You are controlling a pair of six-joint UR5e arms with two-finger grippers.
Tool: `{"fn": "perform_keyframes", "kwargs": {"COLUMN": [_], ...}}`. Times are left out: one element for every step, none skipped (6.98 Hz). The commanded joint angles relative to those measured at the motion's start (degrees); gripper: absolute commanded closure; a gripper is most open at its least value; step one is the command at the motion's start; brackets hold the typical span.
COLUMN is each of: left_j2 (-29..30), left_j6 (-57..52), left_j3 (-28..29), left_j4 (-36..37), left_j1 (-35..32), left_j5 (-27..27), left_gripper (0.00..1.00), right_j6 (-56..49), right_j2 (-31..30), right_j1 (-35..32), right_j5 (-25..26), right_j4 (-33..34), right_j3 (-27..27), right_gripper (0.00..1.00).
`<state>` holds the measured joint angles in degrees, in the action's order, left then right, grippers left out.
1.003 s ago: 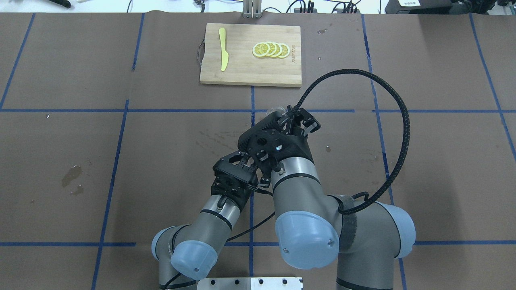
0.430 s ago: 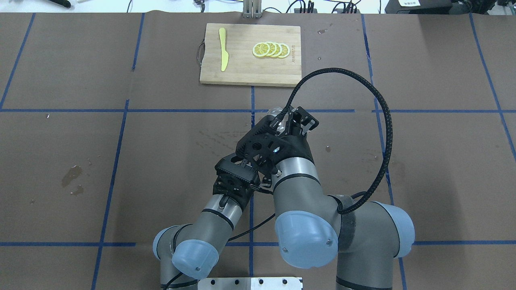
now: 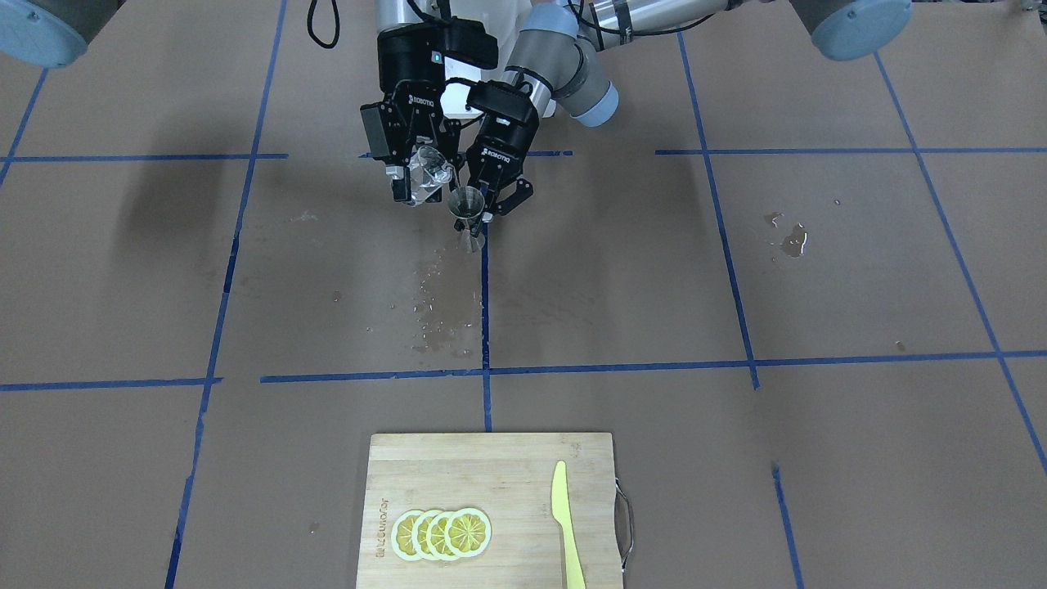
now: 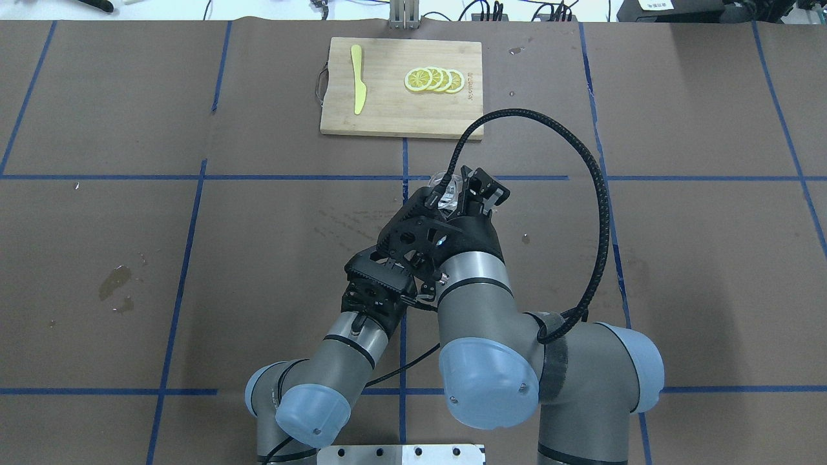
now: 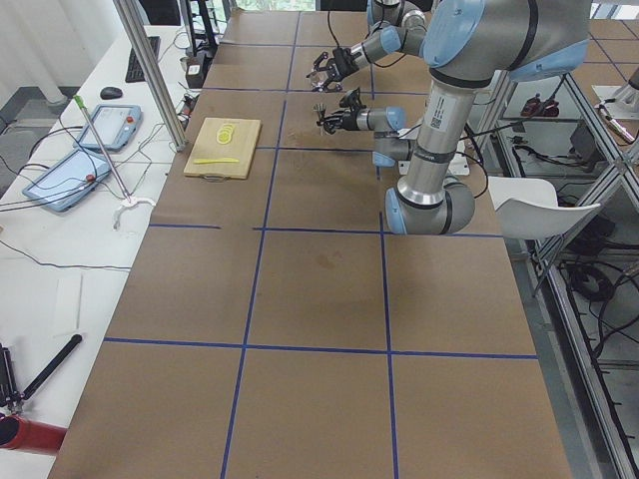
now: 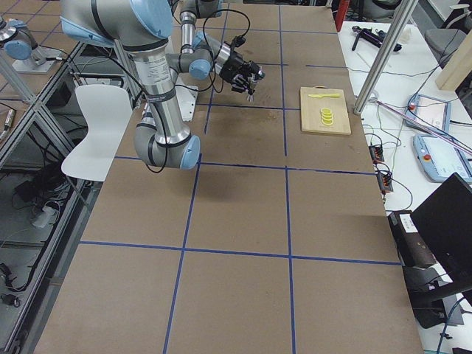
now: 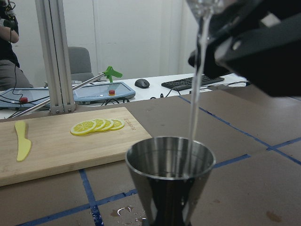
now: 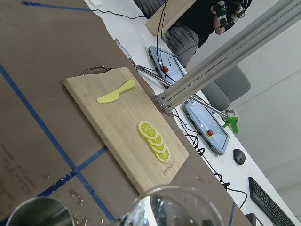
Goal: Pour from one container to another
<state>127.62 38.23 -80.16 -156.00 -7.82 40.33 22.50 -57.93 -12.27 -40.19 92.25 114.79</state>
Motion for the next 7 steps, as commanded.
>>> {"fn": "perform_keyframes", "kwargs": {"left_j2": [0.0,0.0,0.0,0.0,0.0,0.0,0.0], "left_j6": [0.0,-0.1,-0.1,-0.1,0.0,-0.1,-0.1], "left_j3": [0.0,0.0,0.0,0.0,0.0,0.0,0.0], "left_j4": [0.0,0.0,0.0,0.0,0.0,0.0,0.0], "left_j1": [0.0,0.0,0.0,0.0,0.0,0.0,0.0], "left_j5": [0.4,0.7,0.7,0.7,0.7,0.7,0.7], "left_gripper": [1.00,1.00,1.00,1.00,1.00,1.00,1.00], "right_j6": [-2.9,-3.7,-4.3,-4.5,-4.6,-5.7,-7.2], "right_j2": [0.4,0.7,1.0,1.1,1.8,2.3,2.4], "right_j1": [-0.1,-0.1,-0.1,-0.2,-0.3,-0.3,-0.3], "right_j5": [1.3,1.3,1.4,1.4,2.0,3.0,3.1], "right_j4": [1.0,1.0,1.0,1.3,3.0,4.3,4.3], "right_j3": [0.0,-0.1,-0.2,-0.4,-0.4,-0.4,-0.4], "right_gripper": [1.00,1.00,1.00,1.00,1.00,1.00,1.00]}}
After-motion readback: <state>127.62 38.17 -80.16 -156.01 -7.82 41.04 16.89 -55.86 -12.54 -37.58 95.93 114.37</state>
